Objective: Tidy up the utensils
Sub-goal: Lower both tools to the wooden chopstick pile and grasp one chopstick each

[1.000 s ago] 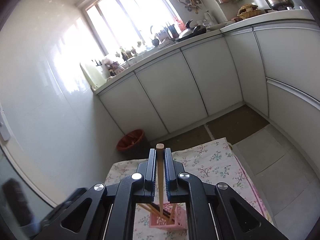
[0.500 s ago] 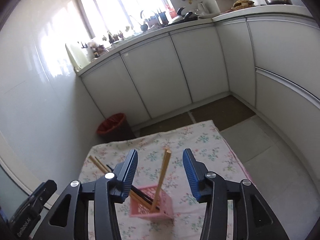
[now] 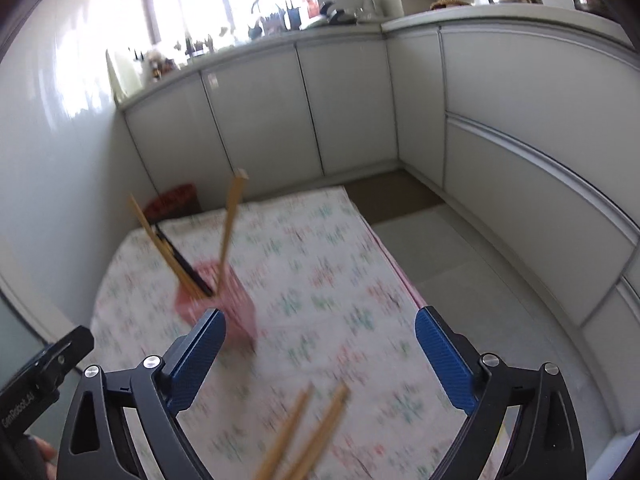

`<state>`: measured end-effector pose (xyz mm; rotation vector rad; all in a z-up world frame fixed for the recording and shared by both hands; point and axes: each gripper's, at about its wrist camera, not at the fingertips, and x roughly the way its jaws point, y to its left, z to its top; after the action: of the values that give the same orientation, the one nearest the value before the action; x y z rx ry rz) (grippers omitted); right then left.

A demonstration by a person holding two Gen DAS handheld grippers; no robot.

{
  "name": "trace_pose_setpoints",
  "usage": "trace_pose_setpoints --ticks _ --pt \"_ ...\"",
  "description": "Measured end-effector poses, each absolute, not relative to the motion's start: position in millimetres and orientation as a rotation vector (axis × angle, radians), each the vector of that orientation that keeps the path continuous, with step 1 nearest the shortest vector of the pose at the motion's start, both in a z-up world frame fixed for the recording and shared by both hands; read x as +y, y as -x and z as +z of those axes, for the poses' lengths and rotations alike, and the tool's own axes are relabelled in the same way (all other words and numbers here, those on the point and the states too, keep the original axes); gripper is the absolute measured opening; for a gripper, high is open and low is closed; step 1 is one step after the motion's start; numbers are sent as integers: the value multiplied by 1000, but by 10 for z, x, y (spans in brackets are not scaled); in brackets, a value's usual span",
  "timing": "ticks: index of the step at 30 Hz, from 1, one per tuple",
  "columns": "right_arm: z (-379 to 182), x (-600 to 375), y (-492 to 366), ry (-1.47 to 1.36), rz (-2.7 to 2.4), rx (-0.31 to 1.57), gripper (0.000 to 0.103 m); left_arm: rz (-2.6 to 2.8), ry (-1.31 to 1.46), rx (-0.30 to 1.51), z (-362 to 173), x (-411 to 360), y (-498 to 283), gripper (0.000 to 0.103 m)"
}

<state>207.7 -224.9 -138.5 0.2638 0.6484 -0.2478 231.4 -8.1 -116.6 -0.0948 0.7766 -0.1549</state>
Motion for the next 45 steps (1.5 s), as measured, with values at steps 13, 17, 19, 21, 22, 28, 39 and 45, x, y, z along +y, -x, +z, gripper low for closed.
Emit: trace_pose_setpoints --ticks 13,17,19,21,22,28,39,45 --pt "-2251 -2896 -1113 -474 -278 921 97 -318 -90 1134 -1939 -904 -2421 85" --pt "-2272 -2985 -1074 -494 -285 913 97 -286 -112 1204 -2194 -1107 -2626 85" --pt "-2266 -3037 -1068 -515 -278 908 97 -272 -96 1251 -2297 -1150 -2746 75" --pt "-2262 -3073 -1068 -525 -275 905 97 -247 -110 1285 -2378 -1190 -2839 58" --pt "-2273 -3085 -1091 -532 -270 906 97 -241 -116 1301 -2416 -1209 -2880 57" --pt "-2269 -3097 -1113 -565 -232 920 97 -237 -139 1341 -2563 -1286 -2988 50" --pt "-2298 -3117 -1137 -592 -234 930 97 -247 -233 1347 -2706 -1423 -2985 39" --pt "-2328 -3101 -1156 -575 -245 944 97 -293 -239 1369 -2700 -1517 -2975 9"
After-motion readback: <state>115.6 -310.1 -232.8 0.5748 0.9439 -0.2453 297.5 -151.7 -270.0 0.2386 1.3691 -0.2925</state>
